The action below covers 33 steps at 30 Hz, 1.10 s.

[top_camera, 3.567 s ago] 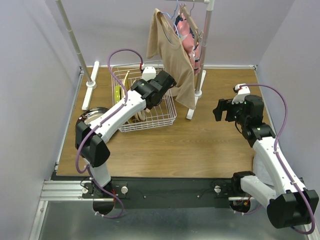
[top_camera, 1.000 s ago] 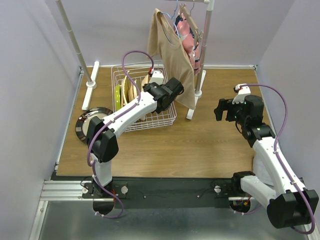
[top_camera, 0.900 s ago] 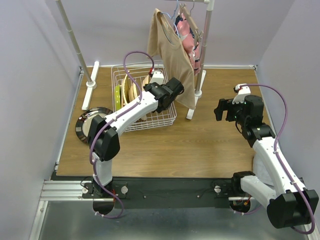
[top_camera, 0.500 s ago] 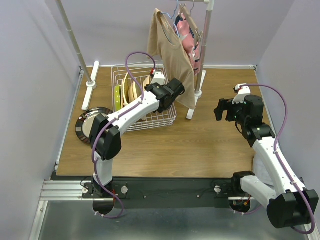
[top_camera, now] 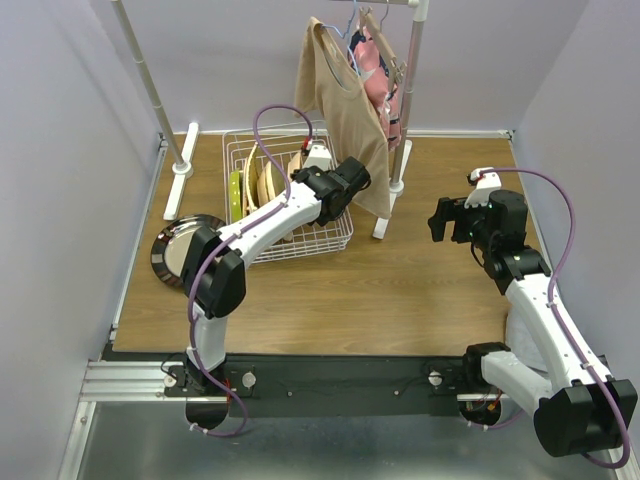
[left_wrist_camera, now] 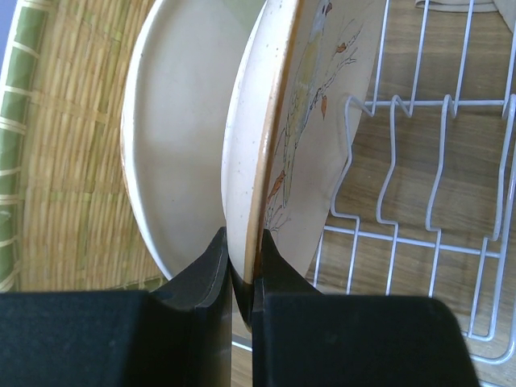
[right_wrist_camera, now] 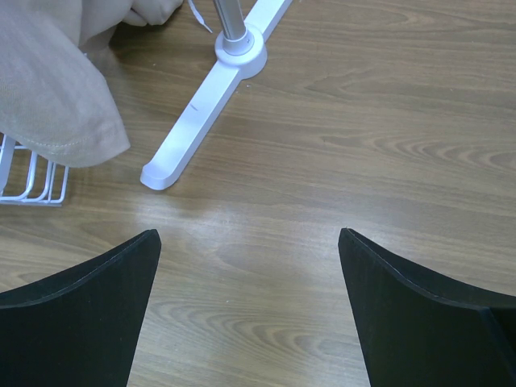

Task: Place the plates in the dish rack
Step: Insert the plate into the dish rack

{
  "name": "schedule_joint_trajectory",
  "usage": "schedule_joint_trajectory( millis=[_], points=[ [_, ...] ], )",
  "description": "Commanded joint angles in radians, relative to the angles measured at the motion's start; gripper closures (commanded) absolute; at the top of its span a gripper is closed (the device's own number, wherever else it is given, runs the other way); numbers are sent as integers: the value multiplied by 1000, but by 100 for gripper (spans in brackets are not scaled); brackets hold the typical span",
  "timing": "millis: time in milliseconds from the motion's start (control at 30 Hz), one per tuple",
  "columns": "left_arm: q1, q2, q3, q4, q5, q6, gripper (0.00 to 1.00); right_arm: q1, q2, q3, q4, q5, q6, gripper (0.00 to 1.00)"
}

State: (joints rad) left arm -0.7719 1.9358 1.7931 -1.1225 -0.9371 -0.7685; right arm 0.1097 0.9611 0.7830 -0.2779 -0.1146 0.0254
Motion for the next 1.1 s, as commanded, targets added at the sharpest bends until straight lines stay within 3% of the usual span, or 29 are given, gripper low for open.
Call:
schedule_joint_trajectory(
  millis=[0, 300, 467, 700, 1000, 1033, 1067],
  points=[
    [-4, 11, 20, 6, 35, -35, 94, -2, -12, -13, 23, 27, -7, 0],
    [-4, 12, 0, 4, 63, -38, 86, -4, -12, -13, 22, 27, -8, 0],
    [-6, 0, -1, 3, 69, -28, 72, -2, -10, -13, 23, 27, -7, 0],
    [-6, -15, -6, 4, 77, -20, 71, -2, -10, -13, 23, 29, -10, 0],
    [-17, -46, 22, 4, 83, 21, 61, -4, -5, -13, 22, 30, -10, 0],
    [-17, -50, 28, 4, 83, 28, 54, -4, -5, -14, 23, 30, -10, 0],
    [-18, -63, 31, 4, 84, 32, 53, -5, -5, -13, 23, 30, -13, 0]
  ],
)
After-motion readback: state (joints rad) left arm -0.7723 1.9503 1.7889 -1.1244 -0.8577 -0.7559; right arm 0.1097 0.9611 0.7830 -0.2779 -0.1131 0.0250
